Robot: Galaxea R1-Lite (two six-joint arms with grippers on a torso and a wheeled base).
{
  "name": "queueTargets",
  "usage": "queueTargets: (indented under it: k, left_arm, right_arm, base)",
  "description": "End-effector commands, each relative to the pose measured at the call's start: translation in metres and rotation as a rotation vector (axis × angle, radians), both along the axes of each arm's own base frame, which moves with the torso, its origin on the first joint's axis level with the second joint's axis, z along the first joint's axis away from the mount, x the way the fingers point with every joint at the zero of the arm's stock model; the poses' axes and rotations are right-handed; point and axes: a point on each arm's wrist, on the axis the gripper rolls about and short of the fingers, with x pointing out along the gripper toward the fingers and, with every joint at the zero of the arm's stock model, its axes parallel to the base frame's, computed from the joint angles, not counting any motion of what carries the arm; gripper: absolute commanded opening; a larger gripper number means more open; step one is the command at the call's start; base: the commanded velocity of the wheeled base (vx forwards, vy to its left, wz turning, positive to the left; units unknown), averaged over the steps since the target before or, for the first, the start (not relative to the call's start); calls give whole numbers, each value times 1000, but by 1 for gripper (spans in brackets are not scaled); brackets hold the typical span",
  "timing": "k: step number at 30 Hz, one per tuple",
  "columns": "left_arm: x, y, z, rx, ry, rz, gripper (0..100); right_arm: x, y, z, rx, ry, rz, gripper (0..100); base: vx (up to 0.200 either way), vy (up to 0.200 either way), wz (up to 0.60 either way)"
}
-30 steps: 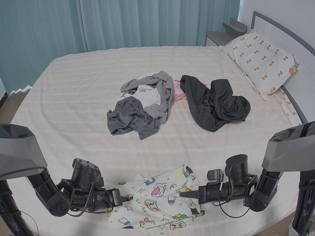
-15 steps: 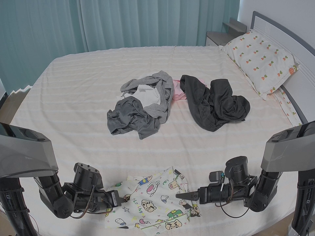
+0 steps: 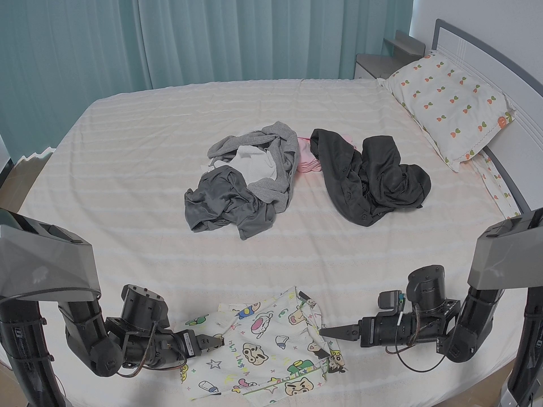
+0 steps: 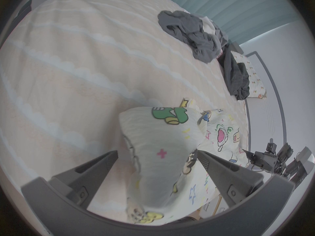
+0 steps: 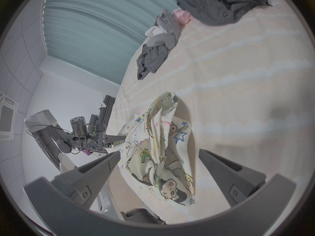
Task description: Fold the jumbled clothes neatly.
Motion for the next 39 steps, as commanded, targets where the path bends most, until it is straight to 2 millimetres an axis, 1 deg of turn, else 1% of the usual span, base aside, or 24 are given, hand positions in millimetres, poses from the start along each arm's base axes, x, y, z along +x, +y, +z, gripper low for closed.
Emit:
queueTargets:
  k: [1,2,3,6,7,8,10,12,15,19,21,25,28,31,33,34,35,36,37,38,39]
  left_arm:
    - [-7,22,10,-21,-30,72,100]
    - [-7,22,10,-21,-30,72,100]
    - [-16,30,14,-33,-34,82,100]
    - [-34,40,21,-49,-61,100,100]
    - [-36,41,22,-50,-67,103,100]
    - [-42,43,25,-51,-83,110,100]
    - [-42,43,30,-61,-92,149,100]
    - [-43,45,36,-78,-104,197,100]
    - [-45,45,47,-104,-149,204,100]
    - [-50,44,63,-142,-210,196,100]
    - [-53,44,67,-149,-218,192,100]
    - [-58,44,69,-148,-206,184,100]
    - [-58,44,69,-148,-202,191,100]
    - [-58,45,70,-194,-179,231,100]
    - [-58,44,71,-250,-153,237,100]
    - [-58,44,71,-250,-153,237,100]
    - [-59,44,72,-319,-112,242,100]
    - [-59,44,72,-319,-112,242,100]
    - [-59,43,72,-351,-93,237,100]
    - [-59,44,73,-361,-89,228,100]
    - [-59,45,73,-364,-89,231,100]
  right_arm:
    - [-15,-26,29,24,-46,-62,100]
    - [-15,-26,29,24,-46,-62,100]
    - [-25,-35,39,27,-61,-79,100]
    - [-44,-45,56,23,-106,-121,100]
    - [-46,-47,57,20,-112,-130,100]
    - [-53,-49,63,11,-135,-160,100]
    - [-62,-54,71,0,-170,-203,100]
    - [-70,-60,77,-3,-201,-243,100]
    - [-84,-67,86,-3,-245,-287,100]
    - [-94,-74,100,-7,-301,-375,100]
    - [-99,-76,102,-20,-302,-396,100]
    - [-106,-78,102,-33,-269,-379,100]
    - [-101,-75,100,-22,-248,-337,100]
    - [-84,-67,98,-13,-225,-296,100]
    - [-69,-58,95,-14,-210,-272,100]
    - [-69,-58,95,-14,-210,-272,100]
    - [-51,-44,89,-21,-193,-244,100]
    - [-51,-44,89,-21,-193,-244,100]
    - [-40,-36,83,-31,-179,-229,100]
    - [-25,-22,73,-43,-165,-201,100]
    - [-16,-12,67,-44,-165,-181,100]
  base:
    - [0,0,0]
    - [0,0,0]
    - [0,0,0]
    - [0,0,0]
    - [0,0,0]
    - [0,0,0]
    - [0,0,0]
    - [-200,0,0]
    - [-200,0,0]
    - [-200,0,0]
    - [-200,0,0]
    - [-150,0,0]
    - [0,0,0]
    - [0,0,0]
    - [0,0,0]
    - [0,0,0]
    - [0,0,0]
    - [0,0,0]
    - [0,0,0]
    - [0,0,0]
    - [0,0,0]
